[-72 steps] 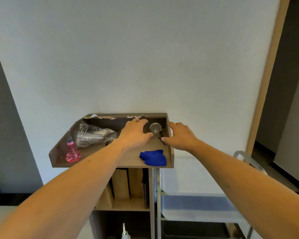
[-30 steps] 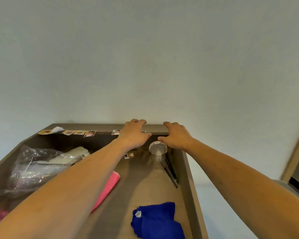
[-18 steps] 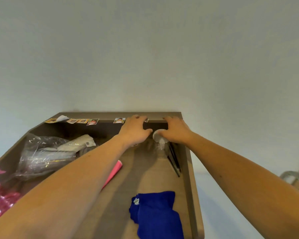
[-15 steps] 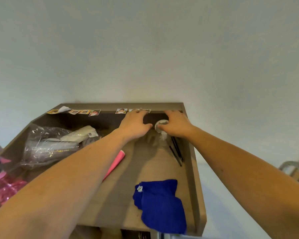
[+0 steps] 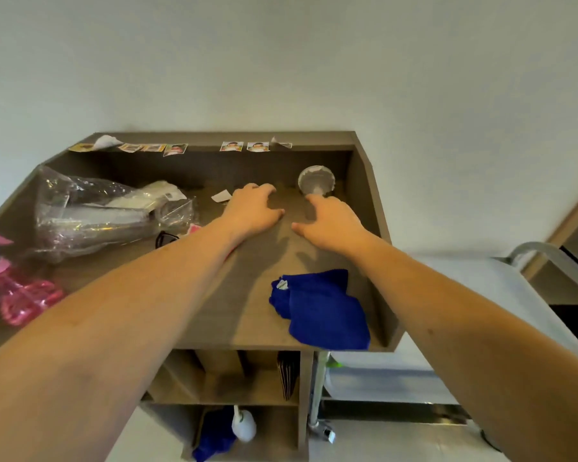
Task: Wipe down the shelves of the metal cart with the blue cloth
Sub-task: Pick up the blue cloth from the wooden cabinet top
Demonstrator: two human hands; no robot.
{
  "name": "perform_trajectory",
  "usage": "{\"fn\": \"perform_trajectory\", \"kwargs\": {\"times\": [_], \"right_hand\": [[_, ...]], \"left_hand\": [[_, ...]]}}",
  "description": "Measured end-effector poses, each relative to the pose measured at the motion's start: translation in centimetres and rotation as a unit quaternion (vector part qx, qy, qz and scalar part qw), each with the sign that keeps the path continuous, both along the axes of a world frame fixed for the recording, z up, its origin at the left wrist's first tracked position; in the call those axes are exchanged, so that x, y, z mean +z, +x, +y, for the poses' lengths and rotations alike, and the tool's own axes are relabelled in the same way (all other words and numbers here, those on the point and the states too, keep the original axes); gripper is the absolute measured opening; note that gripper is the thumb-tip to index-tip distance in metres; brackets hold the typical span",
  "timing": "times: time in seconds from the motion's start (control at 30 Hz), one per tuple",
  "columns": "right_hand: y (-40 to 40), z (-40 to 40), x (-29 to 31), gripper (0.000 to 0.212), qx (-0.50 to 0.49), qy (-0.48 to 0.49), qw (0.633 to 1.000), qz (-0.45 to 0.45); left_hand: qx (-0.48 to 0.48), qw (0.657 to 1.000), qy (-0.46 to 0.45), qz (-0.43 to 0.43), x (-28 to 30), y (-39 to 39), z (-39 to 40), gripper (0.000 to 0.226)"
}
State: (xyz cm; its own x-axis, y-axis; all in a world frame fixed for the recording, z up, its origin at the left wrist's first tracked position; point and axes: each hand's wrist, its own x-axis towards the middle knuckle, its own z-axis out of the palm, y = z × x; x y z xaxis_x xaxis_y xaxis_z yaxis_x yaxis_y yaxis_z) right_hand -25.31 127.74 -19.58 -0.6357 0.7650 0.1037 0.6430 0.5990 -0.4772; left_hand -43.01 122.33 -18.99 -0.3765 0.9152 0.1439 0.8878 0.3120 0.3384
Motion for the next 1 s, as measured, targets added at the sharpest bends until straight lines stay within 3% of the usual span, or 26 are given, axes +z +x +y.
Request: {"fn": "perform_trajectory", "kwargs": {"times": [0.23,0.5,0.8,1.0], "right_hand": [[2.1,-5.7,-6.5,0.075,-0.032,-0.055,0.995,-0.075],[1.8,-9.0,-10.1,0.102,-0.047,0.031,0.988,-0.142],[1.5,-9.9,-10.4,0.054,-0.053,0.143,0.981,-0.120],[1.2,-9.6,-8.7,0.036,-0.037,0.149,0.983,-0.097]], "left_hand": [[0.002,1.000,-0.003,-0.028,-2.8,-0.7,-0.6,0.066],[-0.023,0.999,-0.010,-0.043,-4.9,0.7,-0.7,0.065],[-0.023,0.999,0.000,-0.042,-4.4,0.6,-1.4,0.064],[-0.031,0.998,0.025,-0.043,-1.7,-0.3,-1.9,0.063]]}}
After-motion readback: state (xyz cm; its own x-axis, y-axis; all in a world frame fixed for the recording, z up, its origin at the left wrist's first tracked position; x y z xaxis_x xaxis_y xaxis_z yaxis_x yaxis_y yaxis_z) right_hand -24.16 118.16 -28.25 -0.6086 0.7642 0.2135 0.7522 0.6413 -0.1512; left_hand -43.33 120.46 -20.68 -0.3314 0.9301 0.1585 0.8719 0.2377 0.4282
